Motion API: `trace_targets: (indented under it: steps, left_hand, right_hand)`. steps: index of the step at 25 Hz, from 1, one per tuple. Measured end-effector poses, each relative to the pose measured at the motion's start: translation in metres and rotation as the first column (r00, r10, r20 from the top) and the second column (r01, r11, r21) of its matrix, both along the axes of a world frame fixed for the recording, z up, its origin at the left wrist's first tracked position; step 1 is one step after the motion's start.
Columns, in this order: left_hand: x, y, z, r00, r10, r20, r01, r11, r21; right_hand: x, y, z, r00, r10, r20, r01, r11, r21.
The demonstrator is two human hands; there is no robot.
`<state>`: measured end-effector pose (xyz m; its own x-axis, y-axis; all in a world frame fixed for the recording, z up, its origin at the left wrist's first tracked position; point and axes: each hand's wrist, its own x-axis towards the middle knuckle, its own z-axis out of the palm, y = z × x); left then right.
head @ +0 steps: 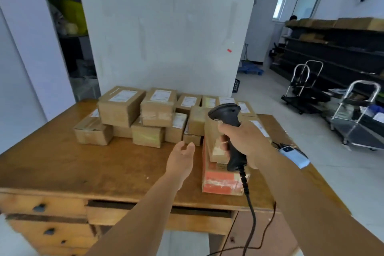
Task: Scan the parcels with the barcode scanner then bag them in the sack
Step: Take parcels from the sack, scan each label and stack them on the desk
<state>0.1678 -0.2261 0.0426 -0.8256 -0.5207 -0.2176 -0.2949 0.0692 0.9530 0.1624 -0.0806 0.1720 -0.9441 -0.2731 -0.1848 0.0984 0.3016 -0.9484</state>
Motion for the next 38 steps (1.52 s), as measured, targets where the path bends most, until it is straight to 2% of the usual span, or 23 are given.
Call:
trace_targets:
  steps: [5, 12, 23, 38]
  left_hand:
    - [-0.066, 0.039, 0.019, 0.996, -0.089, -0.011, 0.087, 0.991, -0.098]
    - [-0.095, 0.058, 0.016, 0.999, -0.004, 0.051, 0.004, 1.000, -0.002]
    - [-0.097, 0.055, 0.012, 0.994, -0.084, 0.066, 0.089, 0.992, -0.087]
    - [-0.097, 0.053, 0.005, 0.992, -0.111, 0.056, 0.113, 0.993, -0.036]
  right_hand:
    - [-0.059, 0.040, 0.021, 0.994, 0.002, 0.111, -0.004, 1.000, 0.019]
    - [-0.093, 0.068, 0.024, 0.991, 0.035, 0.131, -0.046, 0.996, 0.082]
    - [-0.074, 0.070, 0.030, 0.990, 0.014, 0.140, -0.029, 0.994, 0.103]
    - [-0.055, 0.069, 0.034, 0.996, -0.044, 0.079, 0.035, 0.993, 0.111]
